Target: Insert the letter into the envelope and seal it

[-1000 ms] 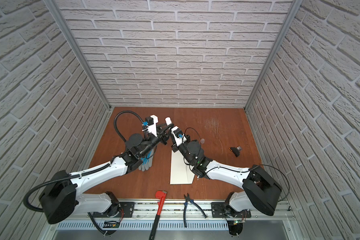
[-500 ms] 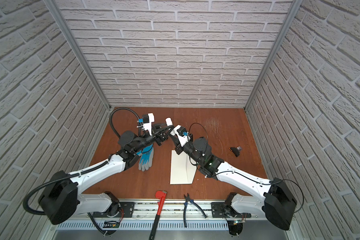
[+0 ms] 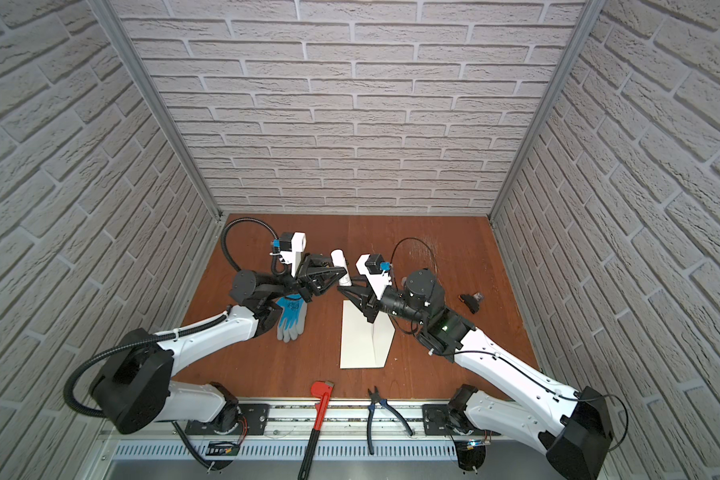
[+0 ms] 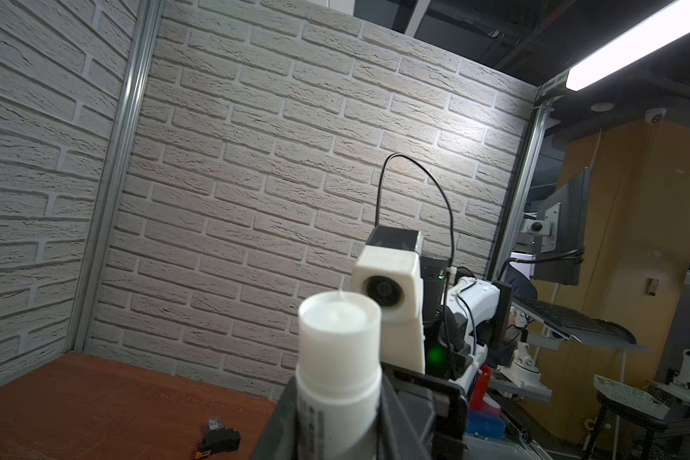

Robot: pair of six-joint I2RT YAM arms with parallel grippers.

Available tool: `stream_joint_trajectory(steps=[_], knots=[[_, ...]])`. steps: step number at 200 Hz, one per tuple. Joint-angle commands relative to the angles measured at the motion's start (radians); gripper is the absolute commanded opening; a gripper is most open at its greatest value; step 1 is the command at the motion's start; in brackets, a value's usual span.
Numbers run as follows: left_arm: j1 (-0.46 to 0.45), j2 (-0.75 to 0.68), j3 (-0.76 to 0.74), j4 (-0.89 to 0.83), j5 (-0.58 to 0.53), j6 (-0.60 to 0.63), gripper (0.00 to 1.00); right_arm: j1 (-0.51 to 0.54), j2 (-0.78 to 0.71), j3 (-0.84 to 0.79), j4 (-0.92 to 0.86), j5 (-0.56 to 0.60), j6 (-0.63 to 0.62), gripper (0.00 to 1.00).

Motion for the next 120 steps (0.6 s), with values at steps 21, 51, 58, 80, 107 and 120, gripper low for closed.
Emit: stream_joint_trajectory(steps=[21, 51, 58, 80, 107, 120], knots=[[-0.011, -0.089, -0.014, -0.267, -0.178, 0.23, 0.0, 0.015, -0.028, 0.026, -0.041, 0.043, -0.168, 0.62], [-0.062, -0.179, 0.004, -0.533, -0.531, 0.462, 0.0, 0.025, -0.03, -0.099, 0.15, 0.256, -0.225, 0.65], [-0.075, -0.184, 0.001, -0.539, -0.597, 0.493, 0.0, 0.031, -0.025, -0.121, 0.196, 0.307, -0.23, 0.65], [-0.11, -0.174, -0.001, -0.517, -0.744, 0.535, 0.0, 0.054, 0.019, -0.16, 0.322, 0.433, -0.241, 0.63], [-0.157, -0.133, 0.011, -0.473, -0.842, 0.57, 0.0, 0.083, 0.109, -0.164, 0.474, 0.522, -0.241, 0.57], [-0.169, -0.11, 0.015, -0.444, -0.865, 0.572, 0.0, 0.095, 0.153, -0.158, 0.531, 0.554, -0.241, 0.56]])
